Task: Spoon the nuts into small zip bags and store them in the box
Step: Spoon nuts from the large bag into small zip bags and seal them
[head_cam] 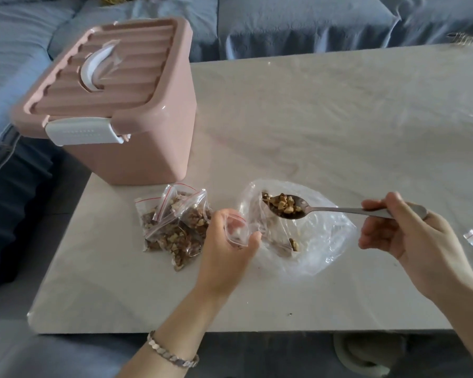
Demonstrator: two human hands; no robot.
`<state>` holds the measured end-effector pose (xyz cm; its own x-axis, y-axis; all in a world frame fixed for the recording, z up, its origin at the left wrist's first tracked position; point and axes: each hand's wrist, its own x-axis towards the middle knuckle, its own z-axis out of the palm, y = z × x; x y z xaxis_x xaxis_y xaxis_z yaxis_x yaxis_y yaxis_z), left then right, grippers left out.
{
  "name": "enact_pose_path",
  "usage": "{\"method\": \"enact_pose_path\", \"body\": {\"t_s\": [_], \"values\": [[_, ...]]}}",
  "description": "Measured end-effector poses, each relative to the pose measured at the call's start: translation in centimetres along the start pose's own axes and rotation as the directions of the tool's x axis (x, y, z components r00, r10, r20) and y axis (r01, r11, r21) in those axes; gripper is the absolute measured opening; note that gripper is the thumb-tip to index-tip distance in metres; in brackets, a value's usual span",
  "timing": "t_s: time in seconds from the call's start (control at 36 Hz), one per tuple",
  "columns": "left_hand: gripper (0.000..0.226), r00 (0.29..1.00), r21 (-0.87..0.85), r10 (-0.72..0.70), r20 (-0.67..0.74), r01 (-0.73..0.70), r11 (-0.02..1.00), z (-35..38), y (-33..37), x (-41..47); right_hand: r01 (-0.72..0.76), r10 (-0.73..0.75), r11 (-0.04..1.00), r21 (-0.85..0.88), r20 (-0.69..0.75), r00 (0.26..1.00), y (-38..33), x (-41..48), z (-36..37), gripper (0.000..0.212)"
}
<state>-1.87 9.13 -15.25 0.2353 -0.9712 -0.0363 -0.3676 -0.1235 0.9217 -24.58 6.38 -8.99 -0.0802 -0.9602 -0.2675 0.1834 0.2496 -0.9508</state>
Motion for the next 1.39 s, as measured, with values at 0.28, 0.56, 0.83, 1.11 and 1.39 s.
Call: {"method": "enact_pose_path", "body": {"t_s": [0.28,0.56,0.83,1.11,1.39], "values": [[0.037,0.995,0.036,0.101,0.008,-0.101,0.994,0.7,-0.4,0.2,0.03,-0.029,0.999,-0.018,0.063,0.998,-3.0,-0.7,2.1,0.045],[0.036,0.974,0.061,0.223,-0.027,-0.221,0.973,0.9,-1.1,0.2,0.165,-0.099,0.915,-0.368,0.191,0.977,-4.3,-2.1,5.3,0.038],[0.026,0.92,0.165,0.384,-0.076,-0.368,0.915,1.0,-0.7,0.2,0.762,-0.407,0.216,-0.611,0.653,0.639,-3.9,-4.4,6.9,0.037],[0.031,0.981,0.056,0.176,-0.079,-0.172,0.984,0.7,-1.2,0.5,0.581,-0.527,0.617,-0.531,0.269,0.806,-2.6,-3.2,2.8,0.038],[0.031,0.984,-0.015,-0.119,0.129,0.122,0.992,0.8,0.4,1.9,0.34,-0.363,0.795,-0.502,0.056,0.93,3.2,-0.9,2.3,0.025]]}}
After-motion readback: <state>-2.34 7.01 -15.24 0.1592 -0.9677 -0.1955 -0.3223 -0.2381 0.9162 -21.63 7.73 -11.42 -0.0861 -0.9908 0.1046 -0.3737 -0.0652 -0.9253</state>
